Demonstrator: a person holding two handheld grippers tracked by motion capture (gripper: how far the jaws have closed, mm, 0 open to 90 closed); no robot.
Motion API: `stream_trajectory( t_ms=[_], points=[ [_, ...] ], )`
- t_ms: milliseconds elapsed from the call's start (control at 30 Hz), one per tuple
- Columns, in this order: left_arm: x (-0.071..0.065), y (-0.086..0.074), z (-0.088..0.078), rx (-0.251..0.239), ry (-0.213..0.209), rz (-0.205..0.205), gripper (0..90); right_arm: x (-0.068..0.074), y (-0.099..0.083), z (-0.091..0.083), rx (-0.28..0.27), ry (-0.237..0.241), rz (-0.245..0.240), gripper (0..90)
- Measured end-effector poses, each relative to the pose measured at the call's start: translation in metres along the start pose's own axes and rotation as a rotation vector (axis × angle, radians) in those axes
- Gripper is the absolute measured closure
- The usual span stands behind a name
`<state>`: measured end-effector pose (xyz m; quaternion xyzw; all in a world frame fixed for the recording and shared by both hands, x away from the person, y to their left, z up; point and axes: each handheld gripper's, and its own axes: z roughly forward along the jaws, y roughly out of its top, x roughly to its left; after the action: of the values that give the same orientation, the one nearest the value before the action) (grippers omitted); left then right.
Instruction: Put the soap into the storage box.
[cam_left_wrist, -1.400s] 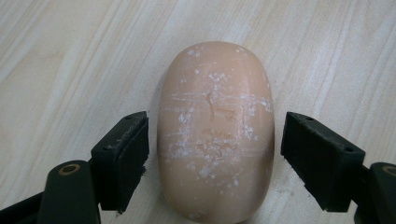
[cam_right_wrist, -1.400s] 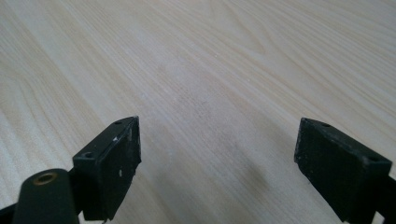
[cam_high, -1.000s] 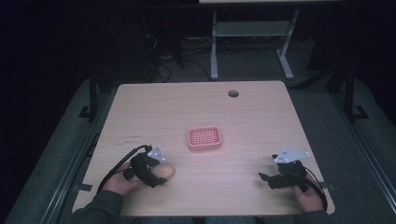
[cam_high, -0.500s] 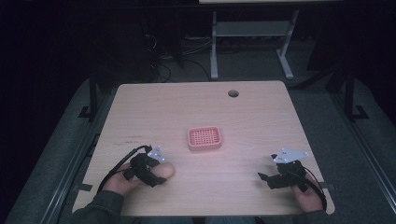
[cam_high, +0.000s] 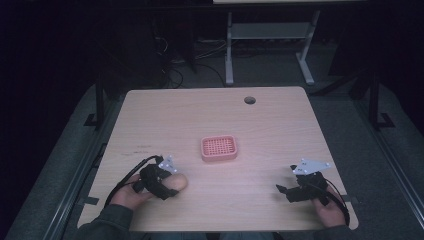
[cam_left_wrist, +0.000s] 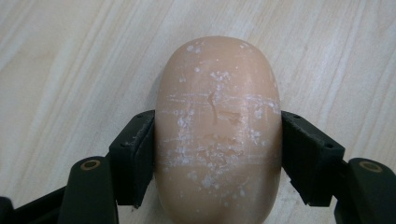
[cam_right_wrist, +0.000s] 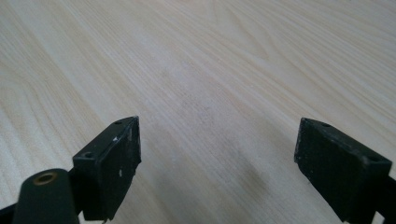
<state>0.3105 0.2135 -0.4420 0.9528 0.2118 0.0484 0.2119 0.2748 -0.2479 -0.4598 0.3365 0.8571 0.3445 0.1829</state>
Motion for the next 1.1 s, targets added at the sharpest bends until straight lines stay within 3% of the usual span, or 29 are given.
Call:
stream_trajectory(
  t_ms=[367, 867, 1100],
  points=[
    [0.0, 0.0, -0.003, -0.011, 0.023, 0.0, 32.3, 0.001, 0.001, 0.0, -0.001, -0.001, 0.008, 14.2],
    [-0.001, 0.006, -0.004, -0.02, -0.002, 0.0, 32.4, 0.0, -0.002, -0.003, -0.002, -0.011, 0.004, 14.1],
    [0.0, 0.013, -0.005, -0.022, -0.007, 0.018, 32.4, 0.001, -0.002, -0.004, -0.009, -0.006, 0.021, 14.1]
  ],
)
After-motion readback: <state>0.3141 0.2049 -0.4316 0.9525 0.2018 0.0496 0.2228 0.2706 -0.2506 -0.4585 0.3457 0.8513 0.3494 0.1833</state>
